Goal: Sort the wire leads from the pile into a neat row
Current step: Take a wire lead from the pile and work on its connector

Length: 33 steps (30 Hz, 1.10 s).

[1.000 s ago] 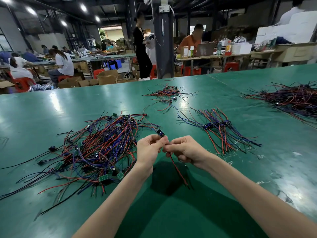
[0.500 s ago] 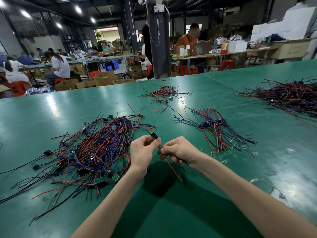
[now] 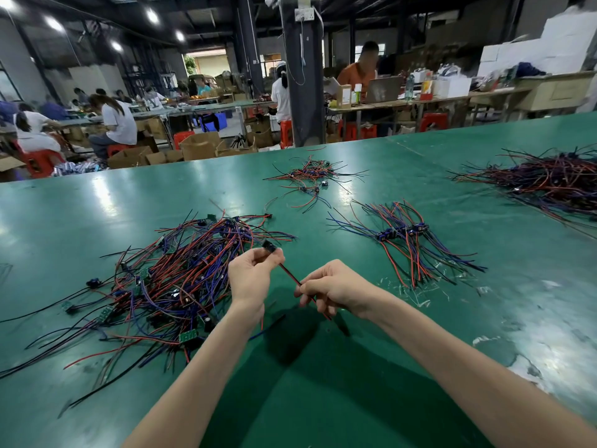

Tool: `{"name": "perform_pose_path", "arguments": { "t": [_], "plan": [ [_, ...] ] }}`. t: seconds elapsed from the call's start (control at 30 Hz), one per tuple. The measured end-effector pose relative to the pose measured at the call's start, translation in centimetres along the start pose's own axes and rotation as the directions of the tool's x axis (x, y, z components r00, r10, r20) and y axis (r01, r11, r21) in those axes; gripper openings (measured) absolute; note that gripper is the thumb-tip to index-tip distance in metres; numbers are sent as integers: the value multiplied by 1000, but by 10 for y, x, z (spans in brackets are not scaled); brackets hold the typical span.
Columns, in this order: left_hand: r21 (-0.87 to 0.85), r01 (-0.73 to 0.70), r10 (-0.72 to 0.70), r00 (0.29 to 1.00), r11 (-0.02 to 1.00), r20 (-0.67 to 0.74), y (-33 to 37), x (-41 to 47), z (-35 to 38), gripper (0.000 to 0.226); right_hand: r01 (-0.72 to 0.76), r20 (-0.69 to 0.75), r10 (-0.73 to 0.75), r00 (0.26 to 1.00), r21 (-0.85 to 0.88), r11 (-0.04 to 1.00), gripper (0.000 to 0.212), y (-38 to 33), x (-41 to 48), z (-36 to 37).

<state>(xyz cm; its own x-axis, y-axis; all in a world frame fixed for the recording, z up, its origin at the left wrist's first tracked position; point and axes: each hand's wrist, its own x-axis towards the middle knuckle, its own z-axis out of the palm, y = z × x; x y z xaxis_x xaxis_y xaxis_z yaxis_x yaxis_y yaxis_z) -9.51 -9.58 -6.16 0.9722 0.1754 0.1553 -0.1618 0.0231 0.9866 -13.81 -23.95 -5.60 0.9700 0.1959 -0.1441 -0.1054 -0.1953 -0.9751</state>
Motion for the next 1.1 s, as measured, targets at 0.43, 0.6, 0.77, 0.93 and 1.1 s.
{"name": "perform_pose_path", "arguments": {
  "t": [0.43,0.6,0.77,0.93,1.1],
  "plan": [
    [7,22,-22,997,1000,-80,-3,6,-5,11,-9,121,17,992,-71,997,16,0,-3,2],
    [-113,165,-164,986,980,16,2,7,-7,10,-9,200,9,980,3,1000,12,-1,-4,-6],
    [-125,357,-332,925,926,184,0,3,-2,14,-6,127,6,992,4,1000,14,-1,-2,-11],
    [-96,386,-328,872,918,364,-3,-8,7,13,49,-14,-48,999,89,995,20,3,2,-10],
    [-123,415,-340,855,901,393,-3,-7,8,6,83,-127,-72,989,87,993,17,4,4,-12]
  ]
}}
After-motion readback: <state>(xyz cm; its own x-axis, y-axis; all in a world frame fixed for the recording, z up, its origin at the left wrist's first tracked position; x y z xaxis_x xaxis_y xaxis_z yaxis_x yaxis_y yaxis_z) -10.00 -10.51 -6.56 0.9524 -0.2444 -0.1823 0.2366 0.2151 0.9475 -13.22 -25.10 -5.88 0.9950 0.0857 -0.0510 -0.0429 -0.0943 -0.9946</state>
